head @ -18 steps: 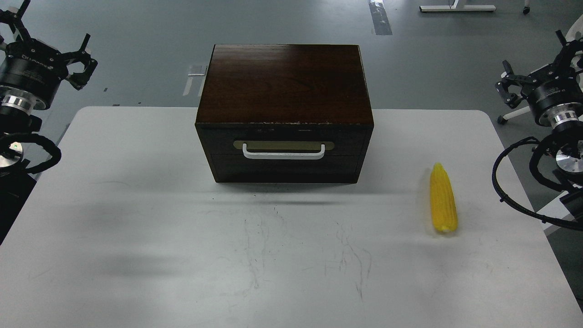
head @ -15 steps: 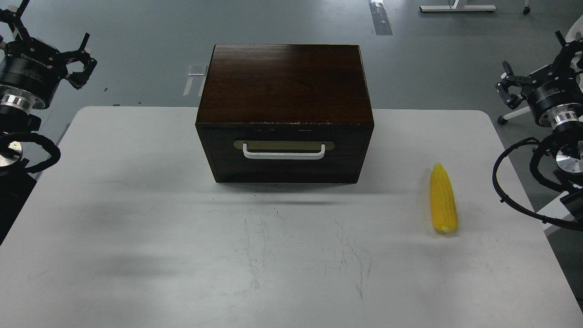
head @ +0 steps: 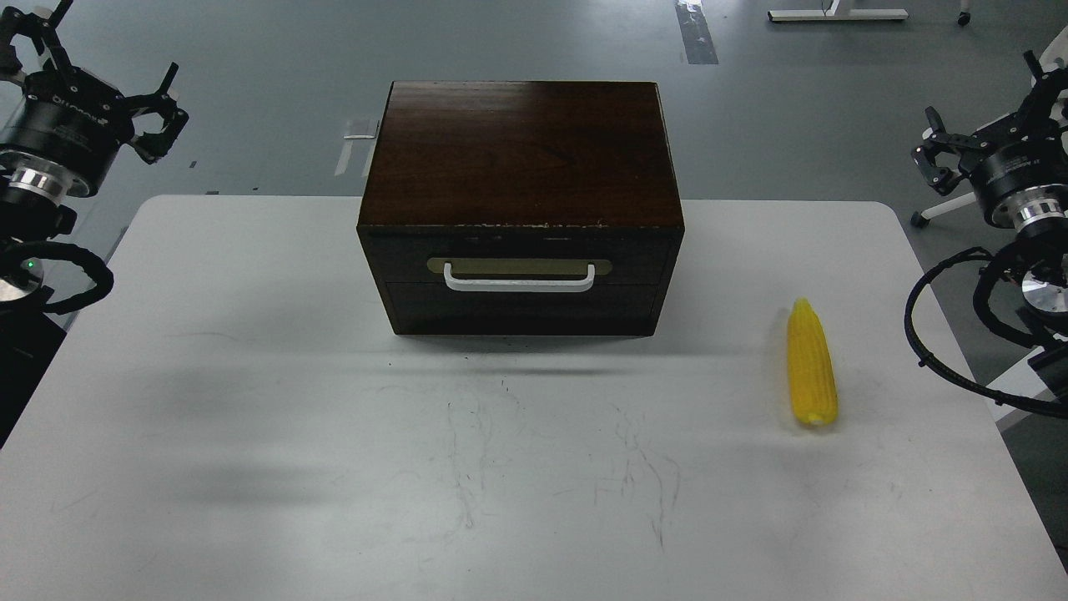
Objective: Put corn in drawer with both arms
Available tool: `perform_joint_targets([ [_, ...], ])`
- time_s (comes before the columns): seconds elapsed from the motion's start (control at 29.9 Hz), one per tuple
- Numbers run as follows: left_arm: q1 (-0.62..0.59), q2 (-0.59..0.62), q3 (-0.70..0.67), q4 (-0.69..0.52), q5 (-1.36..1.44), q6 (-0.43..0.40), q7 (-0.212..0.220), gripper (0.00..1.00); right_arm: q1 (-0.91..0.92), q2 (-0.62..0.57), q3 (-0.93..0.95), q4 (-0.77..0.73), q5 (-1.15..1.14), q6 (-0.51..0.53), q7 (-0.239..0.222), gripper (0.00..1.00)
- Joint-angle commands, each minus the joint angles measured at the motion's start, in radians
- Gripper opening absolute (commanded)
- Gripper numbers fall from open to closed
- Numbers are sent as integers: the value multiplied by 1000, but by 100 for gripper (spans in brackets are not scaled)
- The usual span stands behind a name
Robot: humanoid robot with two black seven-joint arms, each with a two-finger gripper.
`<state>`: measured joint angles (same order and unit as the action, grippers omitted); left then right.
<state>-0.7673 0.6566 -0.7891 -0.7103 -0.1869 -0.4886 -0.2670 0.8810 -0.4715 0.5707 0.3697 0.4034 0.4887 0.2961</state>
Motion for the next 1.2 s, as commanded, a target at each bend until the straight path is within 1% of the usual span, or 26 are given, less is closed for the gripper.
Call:
perform_joint_targets([
  [0.0, -6, 29, -4, -5, 40, 0, -24, 98, 6, 1, -2, 0, 0, 0, 0, 100],
  [0.07, -18, 41, -1, -18, 79, 0, -49, 98, 15, -2, 0, 0, 0, 0, 0, 100],
  [0.2, -70, 63, -2, -63, 256, 0, -58, 97, 19, -10, -2, 2, 0, 0, -2, 100],
  [0.27, -118, 86, -2, -147, 390, 0, -78, 97, 21, -18, -5, 3, -4, 0, -5, 100],
  [0.3, -128, 95, -1, -179, 421, 0, -80, 97, 22, -21, -9, 3, -9, 0, -6, 100],
  [0.33, -151, 112, 1, -242, 484, 0, -78, 97, 21, -30, -20, 3, -18, 0, -8, 100],
  [0.4, -176, 121, 1, -303, 559, 0, -75, 97, 21, -51, -26, 3, -18, 0, -8, 100],
  [0.47, -240, 117, 16, -411, 758, 0, -72, 95, 19, -111, -29, 5, -18, 0, -8, 100],
  [0.57, -332, 95, 65, -504, 998, 0, -80, 94, 18, -131, -26, 2, -18, 0, -8, 100],
  [0.6, -333, 95, 65, -505, 998, 0, -80, 94, 18, -131, -26, 2, -18, 0, -8, 100],
  [0.67, -375, 61, 122, -543, 1130, 0, -83, 94, 9, -133, -17, 0, -18, 0, -8, 100],
  [0.73, -450, 8, 229, -602, 1312, 0, -95, 94, -8, -133, -11, 0, -17, 0, 0, 100],
  [0.77, -469, -3, 258, -618, 1354, 0, -97, 94, -14, -134, -11, 0, -17, 0, 1, 100],
  [0.8, -504, -18, 327, -644, 1435, 0, -100, 94, -22, -139, -9, -1, -15, 0, 3, 100],
  [0.87, -541, -25, 399, -659, 1523, 0, -101, 94, -30, -139, -8, -1, -15, 0, 5, 100],
  [0.93, -596, -58, 514, -686, 1671, 0, -121, 93, -50, -139, -5, -3, -15, 0, 8, 100],
  [1.0, -621, -96, 571, -708, 1762, 0, -135, 93, -51, -138, 0, -15, -15, 0, 8, 100],
  [1.07, -635, -115, 605, -730, 1814, 0, -136, 92, -51, -138, 1, -28, -14, 0, 8, 100],
  [1.17, -679, -123, 706, -761, 1935, 0, -138, 90, -51, -128, 12, -29, -14, 0, 8, 100],
])
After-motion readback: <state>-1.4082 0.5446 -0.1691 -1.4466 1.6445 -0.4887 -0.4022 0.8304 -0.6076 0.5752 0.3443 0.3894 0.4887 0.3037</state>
